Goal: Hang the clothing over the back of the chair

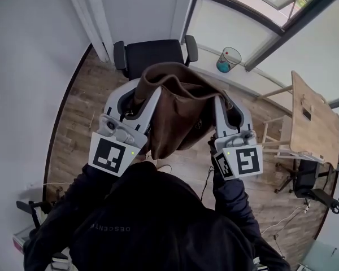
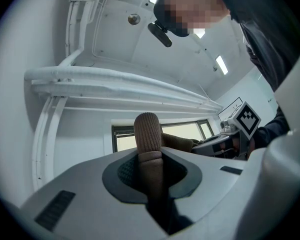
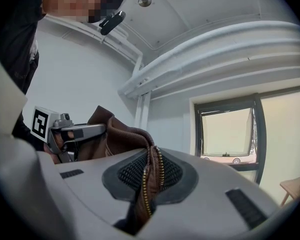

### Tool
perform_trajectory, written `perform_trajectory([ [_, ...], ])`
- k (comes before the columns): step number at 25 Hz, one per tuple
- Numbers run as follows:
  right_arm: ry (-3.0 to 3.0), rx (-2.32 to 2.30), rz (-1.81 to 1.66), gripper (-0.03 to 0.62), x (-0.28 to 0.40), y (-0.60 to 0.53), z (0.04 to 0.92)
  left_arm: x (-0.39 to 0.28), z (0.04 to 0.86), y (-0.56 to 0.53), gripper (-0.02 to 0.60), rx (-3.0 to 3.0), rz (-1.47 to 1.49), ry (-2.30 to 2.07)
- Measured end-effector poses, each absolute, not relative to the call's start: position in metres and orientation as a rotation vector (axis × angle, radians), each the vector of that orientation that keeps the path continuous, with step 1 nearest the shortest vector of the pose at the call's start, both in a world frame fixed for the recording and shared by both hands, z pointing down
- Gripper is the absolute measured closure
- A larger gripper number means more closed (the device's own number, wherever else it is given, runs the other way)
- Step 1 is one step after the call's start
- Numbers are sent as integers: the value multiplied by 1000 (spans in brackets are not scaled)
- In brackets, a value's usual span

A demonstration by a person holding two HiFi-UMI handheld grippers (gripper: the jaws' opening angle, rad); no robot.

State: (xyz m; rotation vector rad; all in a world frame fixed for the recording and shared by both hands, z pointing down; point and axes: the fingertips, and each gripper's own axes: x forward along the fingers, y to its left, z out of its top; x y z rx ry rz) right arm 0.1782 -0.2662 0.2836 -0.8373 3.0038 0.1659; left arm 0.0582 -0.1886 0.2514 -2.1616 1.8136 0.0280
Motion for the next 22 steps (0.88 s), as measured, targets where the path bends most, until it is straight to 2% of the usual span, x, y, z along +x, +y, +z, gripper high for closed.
perform_trajectory([
  [15,3109,-838,130,551,84,-369,314,-38,284,-288,512,-2198,18,1899],
  [22,3156,-882,63,548,62,-404,343,-61,311,-323,511,-2242,0,1942],
])
